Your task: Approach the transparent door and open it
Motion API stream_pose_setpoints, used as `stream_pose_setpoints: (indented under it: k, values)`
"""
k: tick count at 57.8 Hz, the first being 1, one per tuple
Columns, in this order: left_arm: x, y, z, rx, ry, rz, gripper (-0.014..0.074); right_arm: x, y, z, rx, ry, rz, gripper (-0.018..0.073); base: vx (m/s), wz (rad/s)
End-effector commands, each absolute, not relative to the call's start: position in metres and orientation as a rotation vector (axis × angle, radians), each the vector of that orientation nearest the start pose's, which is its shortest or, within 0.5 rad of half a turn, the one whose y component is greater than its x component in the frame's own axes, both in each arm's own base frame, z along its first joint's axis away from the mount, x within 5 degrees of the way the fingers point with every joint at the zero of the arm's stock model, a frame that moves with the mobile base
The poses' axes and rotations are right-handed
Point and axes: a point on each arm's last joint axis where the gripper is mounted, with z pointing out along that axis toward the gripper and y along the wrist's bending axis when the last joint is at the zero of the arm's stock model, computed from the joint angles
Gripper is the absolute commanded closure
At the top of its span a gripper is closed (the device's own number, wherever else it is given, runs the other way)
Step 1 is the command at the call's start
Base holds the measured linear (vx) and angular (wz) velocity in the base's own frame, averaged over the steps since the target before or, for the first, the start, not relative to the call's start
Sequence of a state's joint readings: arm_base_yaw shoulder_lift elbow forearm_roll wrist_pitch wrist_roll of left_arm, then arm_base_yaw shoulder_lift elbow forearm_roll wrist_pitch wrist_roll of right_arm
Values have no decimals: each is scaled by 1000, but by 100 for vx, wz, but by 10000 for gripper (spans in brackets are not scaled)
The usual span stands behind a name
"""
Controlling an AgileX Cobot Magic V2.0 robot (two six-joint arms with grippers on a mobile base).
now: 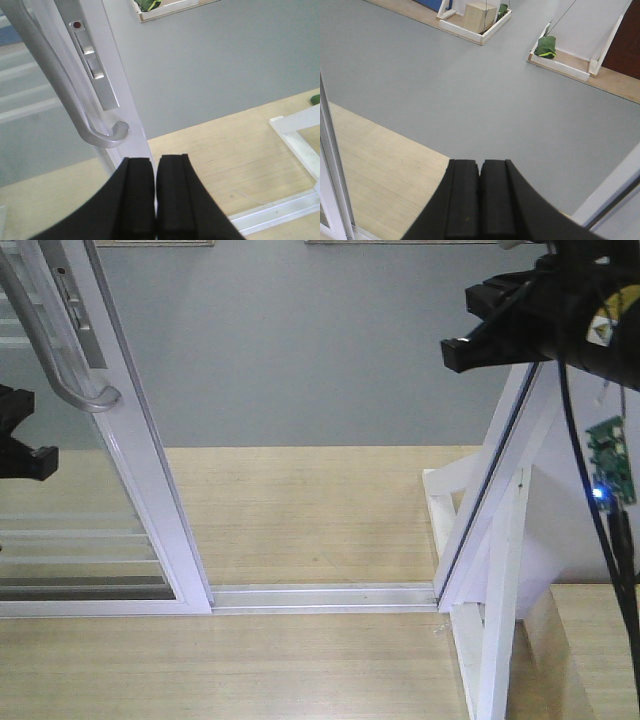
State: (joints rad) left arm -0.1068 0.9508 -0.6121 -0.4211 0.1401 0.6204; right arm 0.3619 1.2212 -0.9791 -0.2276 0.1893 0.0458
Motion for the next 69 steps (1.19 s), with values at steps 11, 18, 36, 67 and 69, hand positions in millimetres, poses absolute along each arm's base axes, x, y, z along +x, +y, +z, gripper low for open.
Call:
stream_pose_setpoints:
  k: [11,18,36,67,69]
  values:
    - [136,-26,312,264,1799,-119,605,164,59,367,-427,1635,110,564,0,0]
    - [109,-25,300,214,1760,-193,601,126,44,353,-382,1594,146,564,0,0]
    - [65,-22,270,126,1655,-305,596,69,23,306,-334,1533,175,564,0,0]
    - [65,-23,264,126,1675,-312,596,70,24,275,-326,1574,201,562,0,0]
    - [65,-23,264,126,1676,-313,596,70,24,275,-326,1574,201,562,0,0]
